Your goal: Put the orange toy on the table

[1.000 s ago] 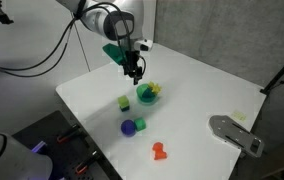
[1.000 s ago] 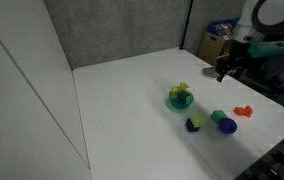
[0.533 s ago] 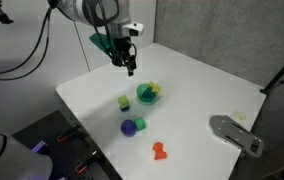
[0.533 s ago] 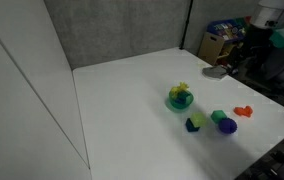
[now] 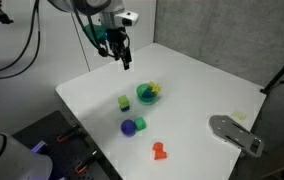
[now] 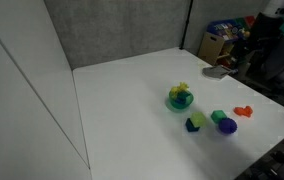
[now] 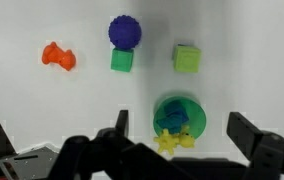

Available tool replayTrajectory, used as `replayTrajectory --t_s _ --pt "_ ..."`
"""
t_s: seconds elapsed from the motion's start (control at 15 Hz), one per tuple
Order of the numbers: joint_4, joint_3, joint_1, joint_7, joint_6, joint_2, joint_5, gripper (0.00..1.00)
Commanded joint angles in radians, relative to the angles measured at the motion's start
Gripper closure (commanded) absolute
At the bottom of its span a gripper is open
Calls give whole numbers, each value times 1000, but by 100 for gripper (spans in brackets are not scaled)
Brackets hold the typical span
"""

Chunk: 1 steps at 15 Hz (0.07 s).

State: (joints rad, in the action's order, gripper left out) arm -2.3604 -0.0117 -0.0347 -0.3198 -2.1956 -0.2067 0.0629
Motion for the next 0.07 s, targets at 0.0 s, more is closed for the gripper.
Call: replayTrajectory --t_s 0.0 --pt "1 -16 17 4 2 2 -4 0"
